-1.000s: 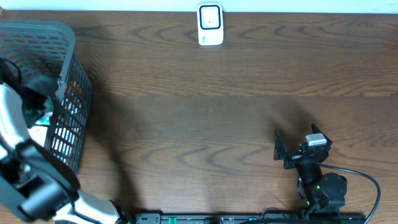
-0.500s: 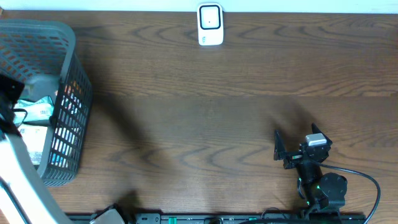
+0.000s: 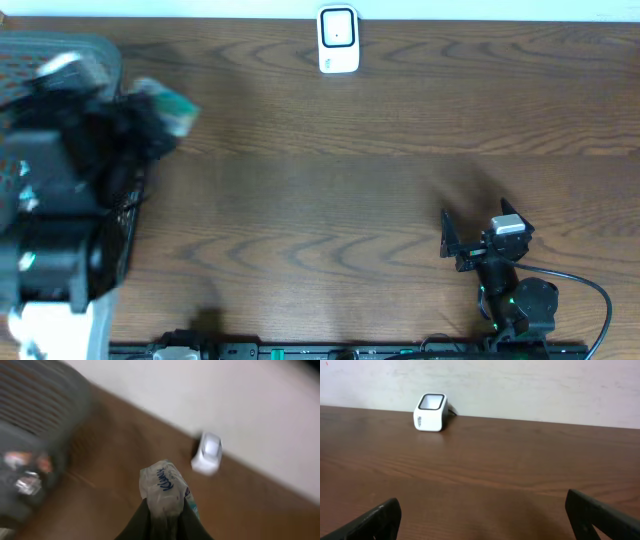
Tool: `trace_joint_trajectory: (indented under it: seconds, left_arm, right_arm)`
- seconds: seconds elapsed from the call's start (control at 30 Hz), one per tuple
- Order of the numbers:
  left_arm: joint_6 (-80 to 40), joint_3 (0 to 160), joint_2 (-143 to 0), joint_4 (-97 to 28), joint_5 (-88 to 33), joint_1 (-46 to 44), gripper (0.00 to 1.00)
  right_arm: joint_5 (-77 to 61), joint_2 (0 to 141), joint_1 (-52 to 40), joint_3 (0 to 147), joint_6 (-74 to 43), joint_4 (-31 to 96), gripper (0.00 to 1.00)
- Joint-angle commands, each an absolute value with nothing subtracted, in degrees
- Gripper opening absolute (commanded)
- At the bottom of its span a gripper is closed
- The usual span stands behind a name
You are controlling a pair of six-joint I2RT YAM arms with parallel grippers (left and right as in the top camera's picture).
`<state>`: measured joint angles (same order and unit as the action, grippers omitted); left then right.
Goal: Scan the item barcode
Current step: 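Carry the small pack toward the scanner and set it on the table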
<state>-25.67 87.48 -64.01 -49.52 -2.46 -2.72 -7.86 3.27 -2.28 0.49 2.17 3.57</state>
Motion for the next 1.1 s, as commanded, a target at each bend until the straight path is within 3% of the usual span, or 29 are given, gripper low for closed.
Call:
trace_joint_trajectory:
  seconds: [0.0,0.13,0.47,0.67,0.97,1.03,1.07]
  left_arm:
    - [-25.17,86.41,-71.40,-51.79,-2.13,-9.74,0.08]
    - [-25.17,86.41,-83.05,-55.75,0.69,-16.01,0.08]
    - [-23.94,86.41,-103.98,-53.95,0.97,-20.86,0.08]
    - [-14.79,86.41,-109.78,-48.99,2.42,-25.17,0.08]
    - [-12.40,86.41,-113.01,-47.51,11.46,-30.59,0.09]
    - [-12.40,86.41,-113.12,-47.27,11.46,-30.94,0.25]
    - [-12.43,86.41,-113.12,-47.20,11.42,-31.00,0.44]
  right_arm:
    - [-7.62,3.01,-2.61,0.32,2.85,3.64,0.99]
    - [-7.62,3.01,-2.61,0.32,2.85,3.64,0.99]
    - [-7.62,3.01,-2.61,0.32,2.87,3.64,0.99]
    - [-7.62,3.01,-2.61,0.32,2.87,3.64,0.99]
    - [-7.62,3.01,-2.61,0.32,2.85,3.64,0.99]
    - [-7.62,3.01,-2.61,0.32,2.85,3.64,0.99]
    - [-7.62,3.01,-2.63,0.32,2.87,3.64,0.99]
